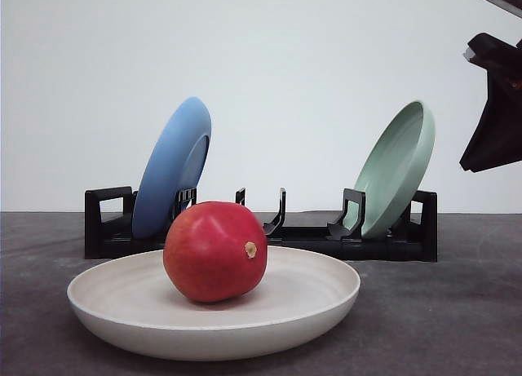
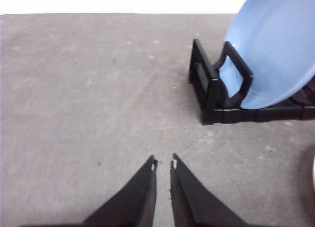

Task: Place pomegranate in white plate

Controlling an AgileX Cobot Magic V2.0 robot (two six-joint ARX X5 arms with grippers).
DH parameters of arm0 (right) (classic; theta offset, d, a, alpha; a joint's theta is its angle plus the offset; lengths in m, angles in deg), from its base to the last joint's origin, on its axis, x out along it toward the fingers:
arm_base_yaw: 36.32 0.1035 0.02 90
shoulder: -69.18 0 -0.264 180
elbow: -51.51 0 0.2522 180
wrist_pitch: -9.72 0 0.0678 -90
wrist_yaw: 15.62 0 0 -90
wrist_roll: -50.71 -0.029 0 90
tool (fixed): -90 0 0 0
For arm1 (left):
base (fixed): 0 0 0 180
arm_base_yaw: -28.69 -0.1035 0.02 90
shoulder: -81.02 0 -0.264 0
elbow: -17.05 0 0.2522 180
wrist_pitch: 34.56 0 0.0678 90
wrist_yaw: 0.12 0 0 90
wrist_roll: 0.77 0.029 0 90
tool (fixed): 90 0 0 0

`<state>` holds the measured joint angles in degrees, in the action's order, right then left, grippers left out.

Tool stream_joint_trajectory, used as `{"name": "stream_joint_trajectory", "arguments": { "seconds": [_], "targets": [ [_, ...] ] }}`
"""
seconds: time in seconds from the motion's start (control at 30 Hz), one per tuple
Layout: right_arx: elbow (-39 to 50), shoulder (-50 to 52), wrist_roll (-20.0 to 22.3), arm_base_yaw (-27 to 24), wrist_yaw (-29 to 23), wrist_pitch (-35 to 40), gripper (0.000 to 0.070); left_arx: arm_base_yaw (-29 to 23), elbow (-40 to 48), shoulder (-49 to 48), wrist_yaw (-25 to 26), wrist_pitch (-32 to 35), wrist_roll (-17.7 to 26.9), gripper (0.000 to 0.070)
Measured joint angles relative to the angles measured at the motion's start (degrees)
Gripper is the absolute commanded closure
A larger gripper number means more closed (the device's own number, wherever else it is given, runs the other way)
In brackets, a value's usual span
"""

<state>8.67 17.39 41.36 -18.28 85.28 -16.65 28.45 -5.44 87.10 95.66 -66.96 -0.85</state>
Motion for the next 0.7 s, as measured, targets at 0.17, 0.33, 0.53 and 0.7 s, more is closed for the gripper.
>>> {"name": "stream_joint_trajectory", "arguments": {
  "seconds": [0.17, 0.33, 0.53, 0.7],
  "targets": [
    [0.0, 0.0, 0.0, 0.0, 0.0, 0.0, 0.0660, -0.1, 4.8, -5.9, -1.4, 0.8, -1.7, 0.0667],
    [0.0, 0.0, 0.0, 0.0, -0.1, 0.0, 0.0660, -0.1, 6.2, -5.9, -3.4, 4.9, -4.2, 0.0667],
    [0.0, 0.0, 0.0, 0.0, -0.2, 0.0, 0.0660, -0.1, 7.3, -5.9, -3.6, 7.9, -4.2, 0.0667],
    [0.0, 0.0, 0.0, 0.0, -0.2, 0.0, 0.0660, -0.1, 7.3, -5.7, -3.6, 7.9, -4.2, 0.0667]
  ]
}}
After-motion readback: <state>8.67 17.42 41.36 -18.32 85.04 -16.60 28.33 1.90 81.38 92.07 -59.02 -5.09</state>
